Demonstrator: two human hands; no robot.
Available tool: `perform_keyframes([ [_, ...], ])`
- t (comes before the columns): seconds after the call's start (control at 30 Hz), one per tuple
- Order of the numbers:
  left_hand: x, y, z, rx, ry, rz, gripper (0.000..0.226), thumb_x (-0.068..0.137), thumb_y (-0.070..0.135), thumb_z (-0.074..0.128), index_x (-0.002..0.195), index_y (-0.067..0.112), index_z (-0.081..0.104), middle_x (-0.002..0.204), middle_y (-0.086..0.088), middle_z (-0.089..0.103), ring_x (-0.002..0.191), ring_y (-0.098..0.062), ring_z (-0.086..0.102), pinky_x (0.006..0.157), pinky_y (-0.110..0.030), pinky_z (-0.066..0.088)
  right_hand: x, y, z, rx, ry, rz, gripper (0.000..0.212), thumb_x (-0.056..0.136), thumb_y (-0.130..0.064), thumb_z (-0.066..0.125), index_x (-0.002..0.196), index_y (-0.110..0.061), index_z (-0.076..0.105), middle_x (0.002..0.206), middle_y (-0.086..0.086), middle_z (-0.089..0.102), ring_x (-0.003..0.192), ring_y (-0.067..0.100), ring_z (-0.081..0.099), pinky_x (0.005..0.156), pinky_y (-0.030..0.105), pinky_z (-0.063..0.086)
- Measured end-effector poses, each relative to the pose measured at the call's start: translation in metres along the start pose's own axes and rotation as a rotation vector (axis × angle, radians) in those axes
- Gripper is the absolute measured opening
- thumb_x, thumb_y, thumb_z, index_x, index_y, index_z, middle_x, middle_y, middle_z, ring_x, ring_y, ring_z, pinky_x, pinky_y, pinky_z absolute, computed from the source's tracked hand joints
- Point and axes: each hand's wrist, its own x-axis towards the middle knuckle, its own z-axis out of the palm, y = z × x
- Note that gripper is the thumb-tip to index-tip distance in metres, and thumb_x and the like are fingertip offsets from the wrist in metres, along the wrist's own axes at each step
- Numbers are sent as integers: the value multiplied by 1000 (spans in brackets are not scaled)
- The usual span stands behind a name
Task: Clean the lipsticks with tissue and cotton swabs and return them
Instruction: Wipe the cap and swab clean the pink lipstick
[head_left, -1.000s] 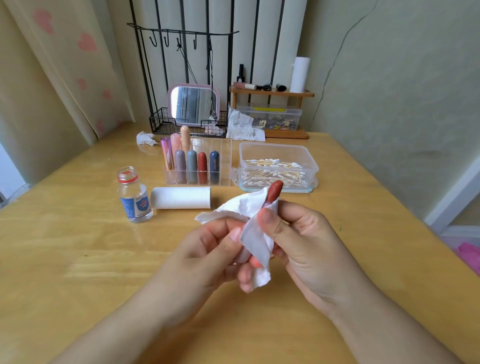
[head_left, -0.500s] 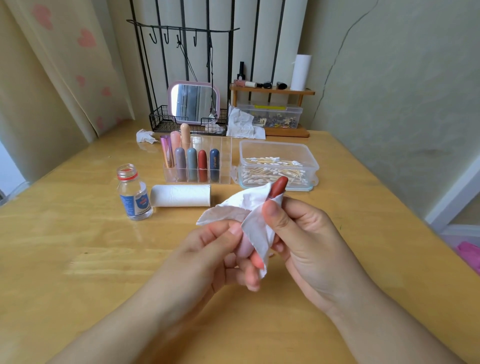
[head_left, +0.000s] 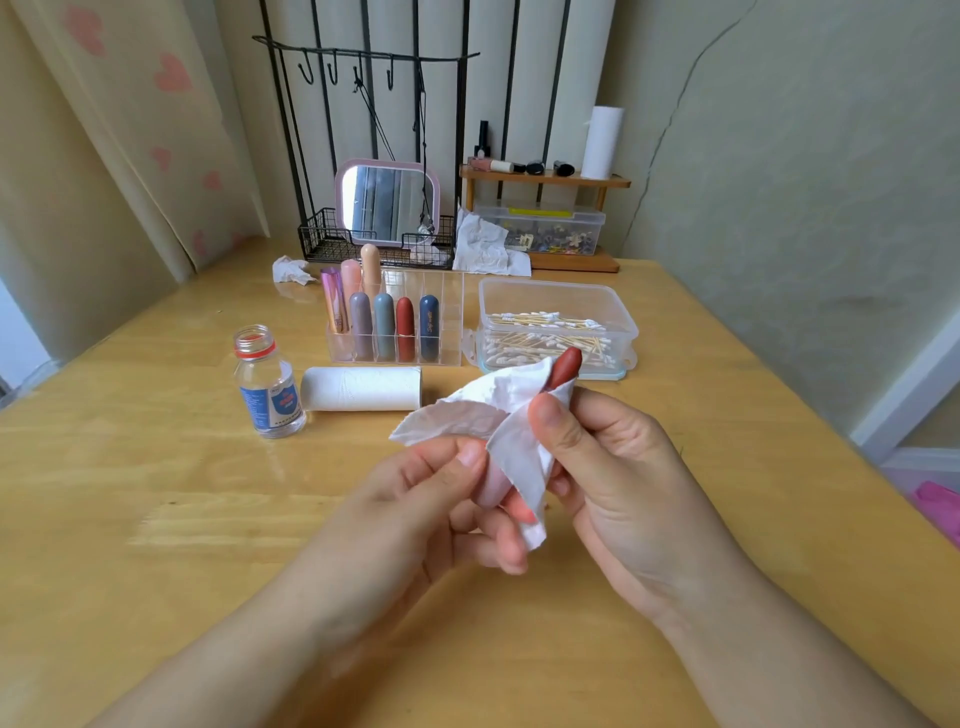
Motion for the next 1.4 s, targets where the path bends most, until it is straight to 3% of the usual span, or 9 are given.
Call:
perform_keyframes([
  [0.1, 0, 0, 0, -3, 2, 58, 20, 78, 34, 72, 77, 15, 67, 69, -9, 63, 59, -19, 57, 64, -28, 50, 0, 1, 0, 32, -25, -6, 39, 68, -58, 72, 75, -19, 67, 64, 2, 64, 63, 27, 50, 67, 49, 39],
  [0.27, 1, -1, -1, 64, 152, 118, 35, 54, 38, 89, 76, 19, 70, 71, -10, 66, 58, -20, 62, 61, -28, 53, -1, -5, 4, 75, 17, -2, 20, 67, -44, 73, 63, -25, 69, 59, -8, 58, 54, 5, 39, 55, 17, 36],
  [0.5, 0, 0, 2, 83, 84, 2, 40, 87, 31, 57, 84, -8, 59, 73, -11, 64, 60, -19, 58, 64, -27, 51, 0, -5, 3, 75, 34, 1, 30, 65, -51, 73, 62, -23, 66, 58, 0, 51, 57, 22, 36, 55, 24, 36],
  [0.6, 1, 2, 2, 104, 87, 67, 17, 72, 34, 75, 74, 18, 71, 69, -5, 66, 61, -19, 60, 65, -27, 52, 0, -6, 3, 78, 45, -5, 29, 65, -50, 72, 62, -22, 65, 60, 4, 50, 58, 22, 36, 54, 21, 36],
  [0.73, 1, -1, 0, 84, 150, 105, 34, 49, 44, 89, 72, 26, 72, 68, -2, 68, 62, -18, 65, 65, -28, 55, -2, -11, 6, 100, 74, 10, 19, 62, -41, 65, 53, -25, 64, 52, -8, 45, 52, 6, 35, 49, 13, 34],
  [0.9, 0, 1, 1, 88, 39, 44, 16, 78, 34, 65, 72, 19, 68, 72, -7, 65, 69, -22, 60, 69, -26, 52, -1, -9, 3, 75, 85, 12, 23, 63, -46, 67, 57, -24, 66, 56, -6, 49, 55, 8, 36, 52, 14, 36],
  [1.13, 0, 1, 2, 114, 183, 128, 27, 51, 33, 89, 71, 24, 74, 67, -5, 68, 62, -17, 64, 63, -24, 53, 0, -6, 4, 101, 88, 27, 23, 63, -46, 67, 58, -24, 67, 58, -2, 48, 57, 10, 35, 52, 14, 35],
  [1.23, 0, 2, 4, 171, 180, 99, 4, 70, 27, 73, 72, 24, 73, 68, -1, 67, 66, -17, 63, 68, -25, 53, 1, -6, 3, 118, 103, 38, 23, 63, -44, 67, 60, -21, 67, 62, 4, 47, 58, 11, 36, 52, 15, 36],
  [1.4, -1, 5, 3, 177, 80, 65, 13, 79, 28, 64, 72, 19, 72, 72, -3, 67, 68, -16, 63, 71, -25, 53, 1, -3, 2, 95, 78, 19, 33, 61, -54, 72, 65, -21, 68, 69, 11, 49, 61, 15, 37, 53, 15, 38],
])
